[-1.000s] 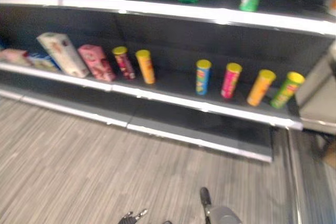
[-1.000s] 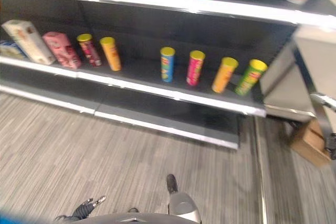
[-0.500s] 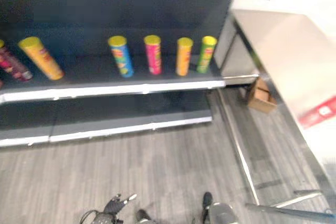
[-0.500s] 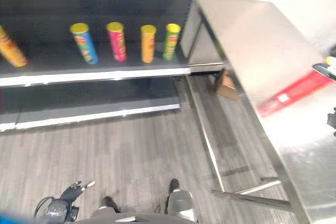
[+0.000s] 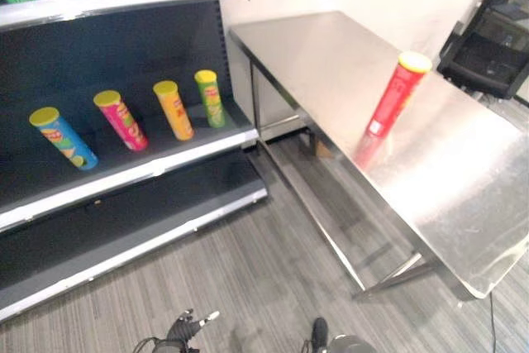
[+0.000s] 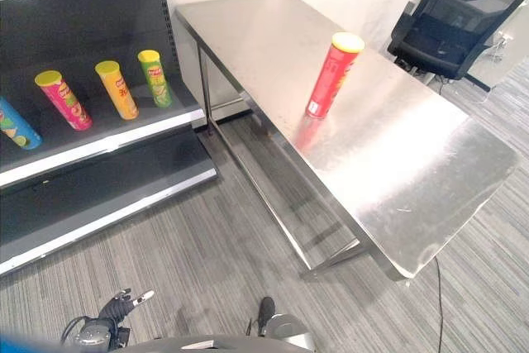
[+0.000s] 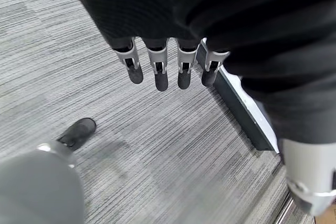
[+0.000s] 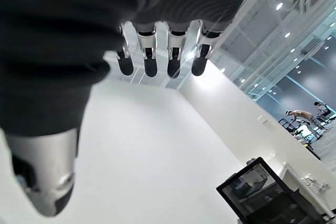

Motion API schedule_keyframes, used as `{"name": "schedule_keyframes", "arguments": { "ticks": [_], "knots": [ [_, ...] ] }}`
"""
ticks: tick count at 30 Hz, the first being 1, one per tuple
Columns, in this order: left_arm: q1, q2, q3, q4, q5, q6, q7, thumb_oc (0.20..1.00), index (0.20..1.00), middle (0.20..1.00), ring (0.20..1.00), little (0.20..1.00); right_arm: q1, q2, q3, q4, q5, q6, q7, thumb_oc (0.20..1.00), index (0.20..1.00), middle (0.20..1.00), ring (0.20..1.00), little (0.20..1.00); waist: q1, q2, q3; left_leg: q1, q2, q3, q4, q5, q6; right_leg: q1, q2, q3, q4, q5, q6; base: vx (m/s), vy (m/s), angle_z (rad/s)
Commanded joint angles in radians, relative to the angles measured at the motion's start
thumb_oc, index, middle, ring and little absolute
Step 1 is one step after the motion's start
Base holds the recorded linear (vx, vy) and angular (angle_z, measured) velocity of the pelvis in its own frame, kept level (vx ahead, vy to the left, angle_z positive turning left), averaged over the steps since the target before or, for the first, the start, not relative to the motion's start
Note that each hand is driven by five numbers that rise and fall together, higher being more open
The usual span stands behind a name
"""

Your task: Put the goods on the table back onto the shelves and tidy them up.

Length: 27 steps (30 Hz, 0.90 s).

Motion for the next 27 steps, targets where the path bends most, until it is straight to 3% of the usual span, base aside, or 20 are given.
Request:
{"name": "schedule_keyframes", "arguments": {
  "ticks": [1,2,4,5,8,10,24,25,27],
  "knots": [
    [-0.055,0.044,-0.033,-0.017,0.005,-0.018,0.011,1.000,1.000,1.000,1.000,1.000,-0.142,-0.066,0.046,-0.007,0.025,-0.038,-0.004,1.000,1.000,1.000,1.000,1.000,0.117,-0.066,0.103,-0.163,-0.158,-0.319,0.193,-0.083,0.030,0.033,-0.092,0.061,0.037,-0.144,0.039,0.03,-0.073,-0.62],
    [-0.060,0.039,-0.038,-0.010,-0.002,-0.021,0.012,1.000,1.000,1.000,1.000,1.000,-0.150,-0.067,0.064,0.001,0.022,-0.036,-0.001,1.000,1.000,1.000,1.000,1.000,0.126,-0.068,0.101,-0.177,-0.212,-0.385,0.142,-0.100,0.031,0.035,-0.090,0.071,0.032,-0.142,0.042,0.07,-0.063,-0.63],
    [-0.068,0.028,-0.061,0.000,0.002,-0.026,0.011,1.000,1.000,1.000,1.000,1.000,-0.167,-0.067,0.086,0.007,0.026,-0.036,0.006,1.000,1.000,1.000,1.000,1.000,0.132,-0.051,0.090,-0.169,-0.253,-0.438,0.004,-0.055,0.037,0.037,-0.084,0.081,0.022,-0.136,0.051,0.10,0.053,-0.56],
    [-0.071,0.027,-0.071,0.008,0.007,-0.025,0.015,1.000,1.000,1.000,1.000,1.000,-0.180,-0.069,0.094,0.019,0.030,-0.039,-0.006,1.000,1.000,1.000,1.000,1.000,0.136,-0.043,0.091,-0.180,-0.252,-0.442,-0.026,-0.026,0.036,0.039,-0.079,0.086,0.020,-0.137,0.054,0.08,0.101,-0.39],
    [-0.077,0.016,-0.095,0.027,0.028,-0.026,0.011,1.000,1.000,1.000,1.000,1.000,-0.214,-0.067,0.138,0.036,0.022,-0.036,0.000,1.000,1.000,1.000,1.000,1.000,0.130,-0.017,0.072,-0.117,-0.263,-0.441,-0.128,-0.017,0.044,0.030,-0.071,0.104,0.030,-0.143,0.064,0.09,0.122,-0.52],
    [-0.073,0.014,-0.109,0.029,0.041,-0.026,0.007,1.000,1.000,1.000,1.000,1.000,-0.235,-0.065,0.168,0.036,0.014,-0.028,0.014,1.000,1.000,1.000,1.000,1.000,0.121,-0.007,0.047,-0.078,-0.277,-0.414,-0.156,-0.017,0.052,0.035,-0.090,0.114,0.034,-0.142,0.072,0.17,0.224,-0.06],
    [-0.071,0.016,-0.088,0.058,0.025,-0.024,0.025,1.000,1.000,1.000,1.000,1.000,-0.294,-0.044,0.234,0.114,0.006,0.003,0.004,1.000,1.000,1.000,1.000,1.000,0.137,-0.012,0.023,-0.024,-0.337,-0.370,-0.195,-0.047,0.104,0.008,-0.173,0.143,0.101,-0.133,0.116,0.06,0.115,-0.05],
    [-0.077,0.020,-0.098,0.015,0.047,0.024,0.033,1.000,1.000,1.000,1.000,1.000,-0.211,-0.002,0.165,0.162,-0.082,0.066,-0.022,1.000,1.000,1.000,1.000,1.000,0.130,-0.004,-0.027,0.054,-0.290,-0.450,-0.208,-0.073,0.059,0.060,-0.090,0.153,0.013,-0.151,0.064,0.00,0.000,0.00],
    [-0.076,0.019,-0.098,0.025,0.055,0.025,0.032,1.000,1.000,1.000,1.000,1.000,-0.217,-0.008,0.174,0.164,-0.087,0.064,-0.019,1.000,1.000,1.000,1.000,1.000,0.134,-0.006,-0.028,0.060,-0.289,-0.448,-0.209,-0.077,0.061,0.068,-0.089,0.152,0.009,-0.151,0.063,0.02,0.004,0.01]
  ]
}}
